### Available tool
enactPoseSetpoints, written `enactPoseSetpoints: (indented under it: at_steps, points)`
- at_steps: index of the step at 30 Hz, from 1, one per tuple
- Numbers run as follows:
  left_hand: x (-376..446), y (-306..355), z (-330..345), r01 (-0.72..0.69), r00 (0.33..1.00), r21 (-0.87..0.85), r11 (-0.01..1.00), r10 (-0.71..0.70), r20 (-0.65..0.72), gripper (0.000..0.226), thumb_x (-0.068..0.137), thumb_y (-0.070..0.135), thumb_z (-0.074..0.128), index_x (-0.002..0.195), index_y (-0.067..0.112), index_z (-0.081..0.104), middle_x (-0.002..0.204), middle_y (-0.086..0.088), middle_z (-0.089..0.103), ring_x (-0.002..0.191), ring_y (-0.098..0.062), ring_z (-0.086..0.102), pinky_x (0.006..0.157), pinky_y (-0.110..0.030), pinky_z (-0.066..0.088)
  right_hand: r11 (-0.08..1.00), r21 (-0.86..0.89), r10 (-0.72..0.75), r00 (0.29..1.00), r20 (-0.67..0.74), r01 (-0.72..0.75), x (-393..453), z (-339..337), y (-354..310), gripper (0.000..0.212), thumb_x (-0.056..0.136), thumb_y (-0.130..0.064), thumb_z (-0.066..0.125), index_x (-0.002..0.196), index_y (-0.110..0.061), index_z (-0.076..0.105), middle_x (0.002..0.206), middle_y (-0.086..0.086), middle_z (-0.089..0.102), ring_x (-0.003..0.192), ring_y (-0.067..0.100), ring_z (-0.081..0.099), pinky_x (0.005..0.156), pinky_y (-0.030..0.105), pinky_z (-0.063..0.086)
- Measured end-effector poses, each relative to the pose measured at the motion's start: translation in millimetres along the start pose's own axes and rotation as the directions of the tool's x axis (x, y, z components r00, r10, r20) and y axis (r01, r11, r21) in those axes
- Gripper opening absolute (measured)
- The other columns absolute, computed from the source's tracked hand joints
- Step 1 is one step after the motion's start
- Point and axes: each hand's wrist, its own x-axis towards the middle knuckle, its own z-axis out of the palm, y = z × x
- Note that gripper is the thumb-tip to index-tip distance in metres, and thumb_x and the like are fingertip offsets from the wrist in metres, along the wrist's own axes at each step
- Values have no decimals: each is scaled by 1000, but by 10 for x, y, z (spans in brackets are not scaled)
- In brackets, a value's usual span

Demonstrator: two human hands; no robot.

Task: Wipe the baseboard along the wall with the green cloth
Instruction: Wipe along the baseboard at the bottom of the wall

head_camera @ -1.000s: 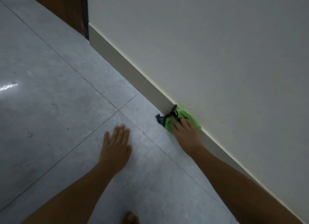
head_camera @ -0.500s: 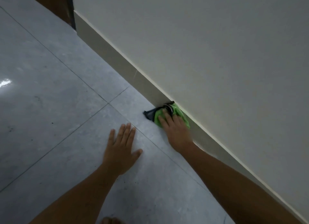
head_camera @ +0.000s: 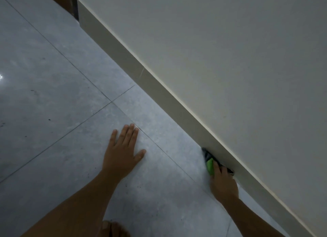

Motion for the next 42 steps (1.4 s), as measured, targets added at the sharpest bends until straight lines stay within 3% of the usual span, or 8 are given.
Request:
enactPoseSetpoints:
  at_steps: [6,10,19,24,31,35,39,42]
  points:
    - [-11,-31,-7,-19,1000,0,1000,19,-12,74,92,55,30,146,5,31,154,-12,27,144,-23,18,116,-46,8,945,162,-222,923,-314,282,392,-455,-902,41,96,-35,39,136,-26,45,103,3,59,81,22,57,68,33,47]
    - [-18,-32,-25,-20,1000,-27,999,20,-15,73,91,54,31,145,5,33,153,-12,29,143,-23,21,116,-44,8,969,165,-151,968,-200,185,616,-640,-1260,58,97,-24,37,147,-42,13,121,6,42,90,25,53,75,37,46]
    - [3,-57,-50,-37,999,-19,999,37,20,73,92,54,27,144,4,35,152,-13,32,142,-25,23,116,-43,6,989,-134,-58,998,0,57,223,-249,-367,60,99,-25,35,148,-40,3,135,7,36,101,24,55,83,38,50]
    - [-17,-29,-36,-38,999,-16,999,38,-29,73,91,52,32,145,4,34,152,-13,30,143,-25,22,116,-46,9,999,-32,-9,1000,-15,8,203,-328,-611,67,95,-11,39,149,-34,7,129,7,39,98,22,55,81,37,50]
    - [-37,-54,-21,-36,999,20,999,35,22,73,92,54,30,145,5,33,153,-13,28,143,-24,19,116,-43,4,975,25,-222,975,-23,223,792,-981,-1911,69,92,-8,43,150,-27,10,136,14,32,99,31,56,78,44,47]
    - [-21,-62,-51,-47,999,8,999,47,26,72,93,55,29,145,6,33,153,-12,29,143,-23,19,117,-42,3,921,180,-318,934,-166,345,903,-1097,-2333,66,96,-28,40,151,-29,4,140,18,32,114,35,45,89,45,41]
    - [-4,-52,-59,-48,999,-12,999,48,-2,71,91,53,33,143,5,38,151,-13,34,142,-24,25,116,-42,5,871,72,-444,841,-309,487,760,-600,-1906,60,90,-30,30,149,-24,20,153,17,27,122,35,45,97,43,40]
    - [-12,-75,-67,-48,999,-25,999,48,12,70,91,51,33,142,4,39,150,-15,35,141,-27,28,116,-42,6,901,76,-391,876,-282,427,601,-305,-1192,59,91,-27,21,149,-27,18,153,8,29,129,29,43,100,43,41]
